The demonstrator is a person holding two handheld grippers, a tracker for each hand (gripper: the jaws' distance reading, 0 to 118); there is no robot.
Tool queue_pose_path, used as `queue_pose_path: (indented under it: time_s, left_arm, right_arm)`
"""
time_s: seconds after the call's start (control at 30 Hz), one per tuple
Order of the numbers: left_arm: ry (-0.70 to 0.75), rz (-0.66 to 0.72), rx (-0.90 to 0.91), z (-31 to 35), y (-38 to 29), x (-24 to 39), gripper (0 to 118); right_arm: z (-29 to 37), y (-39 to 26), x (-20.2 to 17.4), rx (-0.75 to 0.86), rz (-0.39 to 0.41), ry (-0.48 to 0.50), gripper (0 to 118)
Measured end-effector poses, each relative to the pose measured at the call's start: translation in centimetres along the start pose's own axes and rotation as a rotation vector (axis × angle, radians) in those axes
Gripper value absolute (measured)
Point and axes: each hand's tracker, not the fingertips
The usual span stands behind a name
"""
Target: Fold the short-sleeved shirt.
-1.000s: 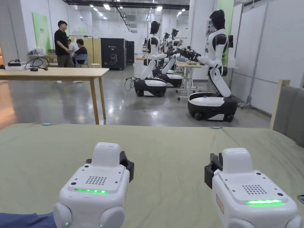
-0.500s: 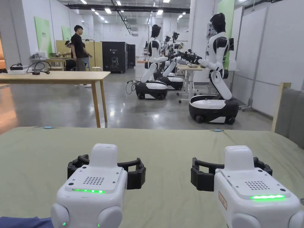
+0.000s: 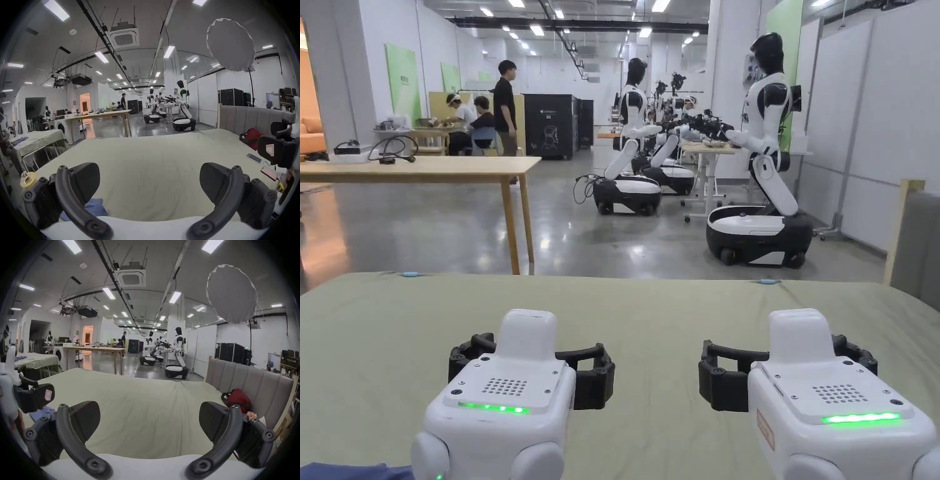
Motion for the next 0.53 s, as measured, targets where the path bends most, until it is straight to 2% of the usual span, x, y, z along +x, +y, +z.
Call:
queue_pose_path:
  time_s: [0.03,0.1,0.23,0.3,0.43,0.53]
  left_arm:
    - [0.003,-0.002,0.003,0.05,0.02,-0.07,118]
    - [0.009,-0.015,0.006,0.13,0.04,-0.14,118]
    - [0.007,-0.006,0.016,0.35,0.18,-0.46,118]
    - [0.002,0.001,0.013,0.36,0.28,-0.44,118]
    - [-0.01,0.016,0.016,0.51,0.4,-0.51,118]
    - [-0.007,0.018,0.019,0.53,0.45,-0.46,118]
  right_arm:
    - [-0.03,0.03,0.17,-0.007,-0.012,0.047,118]
    - [0.0,0.0,0.45,-0.035,-0.046,0.077,118]
    - [0.03,0.01,0.03,-0.028,-0.035,0.023,118]
    - [0.01,-0.11,0.12,0.002,-0.027,0.031,118]
    - [-0.08,0.19,0.4,-0.002,-0.076,0.034,118]
    - [-0.15,0.26,0.33,-0.022,-0.042,0.034,118]
